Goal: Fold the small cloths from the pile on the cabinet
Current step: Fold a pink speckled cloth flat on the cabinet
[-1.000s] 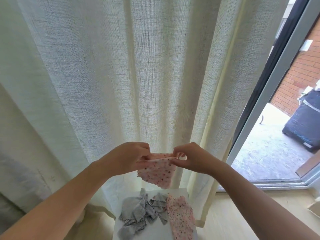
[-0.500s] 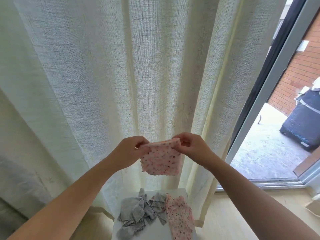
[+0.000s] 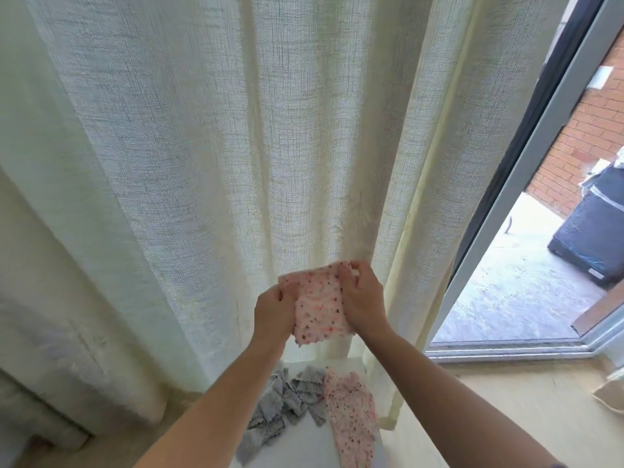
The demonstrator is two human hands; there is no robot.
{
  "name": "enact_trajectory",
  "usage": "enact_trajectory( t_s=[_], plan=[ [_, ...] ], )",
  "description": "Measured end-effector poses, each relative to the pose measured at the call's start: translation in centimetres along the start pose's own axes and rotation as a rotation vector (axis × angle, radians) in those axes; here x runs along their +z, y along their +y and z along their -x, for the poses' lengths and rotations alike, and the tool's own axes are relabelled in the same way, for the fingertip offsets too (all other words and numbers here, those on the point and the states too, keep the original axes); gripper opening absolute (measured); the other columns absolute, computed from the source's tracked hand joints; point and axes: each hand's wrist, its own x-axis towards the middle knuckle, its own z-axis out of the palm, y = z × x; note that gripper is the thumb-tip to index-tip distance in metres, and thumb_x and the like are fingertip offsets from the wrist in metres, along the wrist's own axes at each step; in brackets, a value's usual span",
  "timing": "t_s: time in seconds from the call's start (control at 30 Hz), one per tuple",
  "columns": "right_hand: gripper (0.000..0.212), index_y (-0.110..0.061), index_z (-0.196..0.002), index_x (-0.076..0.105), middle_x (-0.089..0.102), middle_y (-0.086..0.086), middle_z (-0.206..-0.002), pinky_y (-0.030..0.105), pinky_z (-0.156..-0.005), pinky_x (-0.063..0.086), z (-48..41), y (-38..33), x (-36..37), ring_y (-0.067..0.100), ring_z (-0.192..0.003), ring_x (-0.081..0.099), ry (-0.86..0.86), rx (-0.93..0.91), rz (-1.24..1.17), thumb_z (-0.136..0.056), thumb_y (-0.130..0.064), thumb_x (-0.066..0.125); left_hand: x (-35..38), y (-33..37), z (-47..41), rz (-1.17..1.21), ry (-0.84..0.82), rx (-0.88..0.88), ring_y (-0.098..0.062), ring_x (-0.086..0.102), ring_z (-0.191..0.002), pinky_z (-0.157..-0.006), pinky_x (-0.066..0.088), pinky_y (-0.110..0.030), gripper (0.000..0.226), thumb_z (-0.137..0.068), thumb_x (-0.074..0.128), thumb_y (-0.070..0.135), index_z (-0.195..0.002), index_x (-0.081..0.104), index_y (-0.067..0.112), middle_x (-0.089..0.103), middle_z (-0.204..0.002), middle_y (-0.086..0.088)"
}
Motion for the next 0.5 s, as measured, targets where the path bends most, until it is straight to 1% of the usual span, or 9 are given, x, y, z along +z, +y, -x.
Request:
enact_trajectory(
  t_s=[0.03, 0.1, 0.17, 0.2, 0.27, 0.33, 0.4, 0.43, 0.5],
  plan=[
    [0.024, -0.016, -0.11, 0.058, 0.065, -0.003, -0.093, 0.014, -0.063, 0.047, 0.0, 0.3, 0.0, 0.01, -0.084, 0.064, -0.001, 0.006, 0.007, -0.102, -0.036, 0.047, 0.2, -0.2, 0.0, -0.014, 0.029, 0.008, -0.019, 0.062, -0.069, -0.055, 0.05, -0.025, 0.046, -0.101, 0.043, 0.039, -0.089, 0.065, 0.0, 0.068, -0.085, -0.017],
    [0.03, -0.015, -0.105, 0.061, 0.066, -0.002, -0.091, 0.021, -0.068, 0.049, 0.0, 0.8, 0.1, 0.012, -0.084, 0.064, 0.001, 0.036, 0.001, -0.1, -0.041, 0.047, 0.2, -0.4, -0.1, 0.049, 0.003, -0.054, -0.019, 0.063, -0.073, -0.054, 0.049, -0.024, 0.047, -0.102, 0.041, 0.043, -0.092, 0.065, 0.004, 0.067, -0.087, -0.009],
    [0.039, -0.008, -0.096, 0.065, 0.065, 0.007, -0.083, 0.026, -0.066, 0.05, -0.1, 1.1, 0.1, 0.014, -0.077, 0.062, 0.0, 0.086, 0.001, -0.099, -0.043, 0.048, 0.0, -0.1, 0.0, 0.206, -0.086, -0.169, -0.022, 0.065, -0.076, -0.051, 0.048, -0.026, 0.045, -0.101, 0.043, 0.043, -0.102, 0.068, 0.007, 0.071, -0.093, -0.008],
    [0.044, -0.004, -0.093, 0.066, 0.066, 0.015, -0.084, 0.031, -0.067, 0.05, -0.2, 1.3, 0.0, 0.016, -0.074, 0.061, -0.003, 0.112, -0.002, -0.099, -0.044, 0.048, -0.2, 0.1, 0.0, 0.332, -0.137, -0.242, -0.023, 0.066, -0.076, -0.051, 0.049, -0.027, 0.045, -0.101, 0.043, 0.044, -0.106, 0.068, 0.007, 0.072, -0.092, -0.008],
    [0.046, -0.002, -0.094, 0.067, 0.066, 0.018, -0.085, 0.038, -0.072, 0.054, -0.4, 1.8, -0.2, 0.02, -0.076, 0.061, -0.016, 0.168, -0.037, -0.099, -0.043, 0.048, -1.0, 0.5, 0.1, 0.526, -0.256, -0.366, -0.025, 0.069, -0.082, -0.063, 0.057, -0.034, 0.052, -0.101, 0.037, 0.05, -0.109, 0.065, 0.006, 0.073, -0.094, -0.01],
    [0.042, -0.007, -0.095, 0.067, 0.066, 0.009, -0.085, 0.042, -0.079, 0.056, -0.5, 1.9, -0.6, 0.023, -0.083, 0.065, -0.06, 0.24, -0.126, -0.099, -0.044, 0.047, -1.5, 0.4, -0.1, 0.507, -0.375, -0.353, -0.03, 0.068, -0.094, -0.075, 0.059, -0.043, 0.053, -0.099, 0.039, 0.051, -0.113, 0.064, 0.006, 0.069, -0.106, -0.016],
    [0.037, -0.011, -0.099, 0.065, 0.066, 0.003, -0.093, 0.04, -0.08, 0.057, -0.4, 2.0, -0.8, 0.023, -0.09, 0.066, -0.122, 0.286, -0.142, -0.099, -0.044, 0.047, -1.8, 0.6, -0.1, 0.332, -0.43, -0.25, -0.03, 0.066, -0.093, -0.076, 0.059, -0.043, 0.035, -0.098, 0.052, 0.035, -0.113, 0.065, 0.006, 0.067, -0.11, -0.02],
    [0.033, -0.013, -0.103, 0.061, 0.065, 0.0, -0.097, 0.032, -0.076, 0.054, -0.4, 2.0, -1.0, 0.02, -0.091, 0.064, -0.15, 0.269, -0.065, -0.1, -0.043, 0.047, -1.9, 0.8, 0.0, 0.262, -0.423, -0.206, -0.029, 0.066, -0.089, -0.076, 0.059, -0.041, 0.027, -0.096, 0.057, 0.027, -0.11, 0.066, 0.006, 0.067, -0.109, -0.02],
    [0.026, -0.016, -0.115, 0.054, 0.06, -0.005, -0.101, 0.02, -0.069, 0.045, 0.1, 1.8, -1.4, 0.01, -0.088, 0.059, -0.149, 0.175, 0.168, -0.1, -0.037, 0.049, -1.8, 1.0, 0.1, 0.183, -0.376, -0.125, -0.023, 0.069, -0.082, -0.07, 0.06, -0.035, 0.018, -0.094, 0.06, 0.021, -0.106, 0.068, 0.01, 0.071, -0.103, -0.014]
  ],
)
